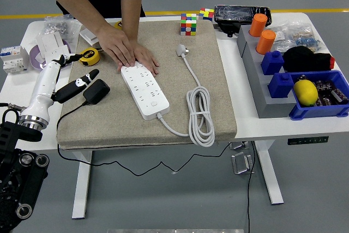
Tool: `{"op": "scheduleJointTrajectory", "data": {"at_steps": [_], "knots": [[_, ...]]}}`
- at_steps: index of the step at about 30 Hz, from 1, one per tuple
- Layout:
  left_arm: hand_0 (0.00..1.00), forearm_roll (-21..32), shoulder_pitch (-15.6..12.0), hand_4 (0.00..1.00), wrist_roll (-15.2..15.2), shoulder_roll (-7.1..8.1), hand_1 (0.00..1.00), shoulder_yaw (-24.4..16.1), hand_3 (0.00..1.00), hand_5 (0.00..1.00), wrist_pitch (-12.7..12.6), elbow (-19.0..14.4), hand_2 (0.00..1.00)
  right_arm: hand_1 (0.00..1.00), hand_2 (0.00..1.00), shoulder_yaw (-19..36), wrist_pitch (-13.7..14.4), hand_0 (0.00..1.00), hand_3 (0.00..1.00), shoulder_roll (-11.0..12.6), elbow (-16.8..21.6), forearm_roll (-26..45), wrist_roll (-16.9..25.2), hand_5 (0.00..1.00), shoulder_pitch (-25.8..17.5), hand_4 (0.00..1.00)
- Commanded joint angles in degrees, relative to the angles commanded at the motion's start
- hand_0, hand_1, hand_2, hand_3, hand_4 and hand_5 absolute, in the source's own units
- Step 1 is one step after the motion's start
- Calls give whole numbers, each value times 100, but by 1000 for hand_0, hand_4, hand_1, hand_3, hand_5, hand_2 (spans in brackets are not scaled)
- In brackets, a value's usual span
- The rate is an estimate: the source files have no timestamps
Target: Pick up the plug,place it near the board,insert it into the board,press the button
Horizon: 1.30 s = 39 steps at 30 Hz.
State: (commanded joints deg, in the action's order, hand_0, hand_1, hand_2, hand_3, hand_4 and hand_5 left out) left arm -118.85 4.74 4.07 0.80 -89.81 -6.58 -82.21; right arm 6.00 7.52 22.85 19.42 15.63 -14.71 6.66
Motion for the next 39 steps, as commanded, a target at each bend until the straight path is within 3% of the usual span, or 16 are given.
{"op": "scheduleJointTrajectory", "data": {"at_steps": [5,15,23,24,26,28,29,30,35,36,39], "knots": [[802,0,-12,998,13,0,829,81,774,697,-16,33,795,831,826,27,518,830,851,-26,3,164,389,998,-16,998],[799,7,-20,998,36,7,827,136,773,695,-71,57,793,833,821,-35,336,829,847,18,-38,248,272,998,-80,998],[799,-472,12,998,118,94,829,149,777,682,-81,131,796,830,820,73,500,830,843,13,-12,151,389,998,-39,998],[821,-542,25,998,119,110,873,150,816,576,-79,144,833,828,817,74,496,835,839,16,-15,151,382,998,-33,998],[821,-678,54,998,90,132,873,148,816,576,-63,174,833,828,817,63,490,835,839,23,-20,162,367,998,-25,998],[821,-1093,147,998,6,167,873,167,816,576,-1,293,833,828,817,30,485,835,839,31,-31,201,346,998,-28,998],[821,-1115,206,998,-21,193,873,197,816,576,-6,365,833,828,817,13,484,835,839,33,-35,219,340,998,-28,998],[910,-1115,256,998,-39,215,953,225,902,512,-15,427,897,827,812,0,485,835,833,33,-38,233,336,998,-28,998],[910,-1115,652,998,-173,338,953,411,902,512,153,978,897,827,812,-13,509,835,833,26,-41,231,326,998,-18,998],[961,-1115,711,998,-200,349,998,445,995,466,206,1089,970,824,811,-17,514,835,831,23,-41,228,325,998,-14,998],[961,-1115,940,998,-302,360,998,565,995,466,373,1465,970,824,811,-30,528,835,831,14,-40,230,324,998,-7,998]]}}
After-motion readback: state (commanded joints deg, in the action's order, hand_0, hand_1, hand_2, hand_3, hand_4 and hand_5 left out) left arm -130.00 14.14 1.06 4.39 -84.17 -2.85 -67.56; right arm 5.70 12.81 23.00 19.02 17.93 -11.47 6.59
